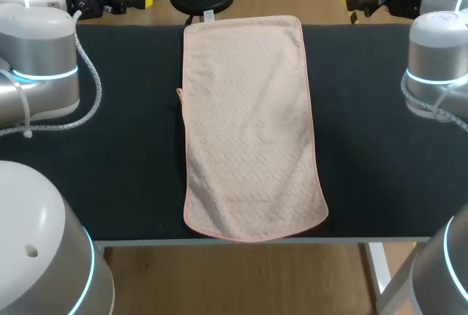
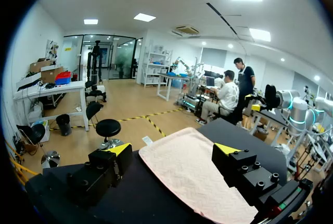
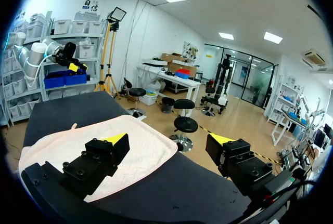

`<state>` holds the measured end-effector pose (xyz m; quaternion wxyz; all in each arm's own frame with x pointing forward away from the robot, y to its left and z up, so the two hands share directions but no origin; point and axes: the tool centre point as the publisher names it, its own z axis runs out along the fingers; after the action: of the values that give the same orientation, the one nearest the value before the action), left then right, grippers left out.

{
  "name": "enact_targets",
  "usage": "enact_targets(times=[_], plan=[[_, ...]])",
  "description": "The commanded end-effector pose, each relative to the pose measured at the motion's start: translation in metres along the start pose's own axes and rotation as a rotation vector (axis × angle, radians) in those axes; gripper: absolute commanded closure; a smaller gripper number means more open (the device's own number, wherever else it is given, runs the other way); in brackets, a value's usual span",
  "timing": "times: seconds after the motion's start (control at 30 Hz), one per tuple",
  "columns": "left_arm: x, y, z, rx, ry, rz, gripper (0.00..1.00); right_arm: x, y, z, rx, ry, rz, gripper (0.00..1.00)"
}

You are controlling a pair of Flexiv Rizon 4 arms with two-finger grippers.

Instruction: Fold the towel

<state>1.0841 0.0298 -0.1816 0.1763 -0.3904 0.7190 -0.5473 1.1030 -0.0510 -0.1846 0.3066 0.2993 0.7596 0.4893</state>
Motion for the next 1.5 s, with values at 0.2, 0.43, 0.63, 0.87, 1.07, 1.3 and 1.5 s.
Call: enact_targets(times=[0.2, 0.43, 0.63, 0.87, 1.07, 1.3, 1.5], plan=[[0.000, 0.001, 0.000, 0.003, -0.001, 0.000, 0.00, 0.000, 0.000, 0.000, 0.001, 0.001, 0.000, 0.00], [0.000, 0.001, 0.000, 0.003, -0.001, 0.000, 0.00, 0.000, 0.000, 0.000, 0.001, 0.001, 0.000, 0.00], [0.000, 0.004, 0.000, -0.041, 0.015, 0.082, 0.00, 0.000, -0.003, 0.002, 0.016, 0.025, -0.091, 0.00], [0.001, 0.012, 0.000, -0.314, 0.042, 0.514, 0.00, 0.006, -0.013, 0.008, 0.166, 0.150, -0.518, 0.00], [0.004, 0.028, 0.003, -0.552, 0.060, 0.876, 0.00, 0.021, -0.026, 0.011, 0.283, 0.273, -0.828, 0.00], [0.002, 0.048, 0.005, -0.660, 0.096, 0.989, 0.00, 0.042, -0.045, 0.013, 0.347, 0.381, -0.949, 0.00], [0.002, 0.048, 0.005, -0.660, 0.096, 0.989, 0.00, 0.042, -0.045, 0.013, 0.347, 0.381, -0.949, 0.00]])
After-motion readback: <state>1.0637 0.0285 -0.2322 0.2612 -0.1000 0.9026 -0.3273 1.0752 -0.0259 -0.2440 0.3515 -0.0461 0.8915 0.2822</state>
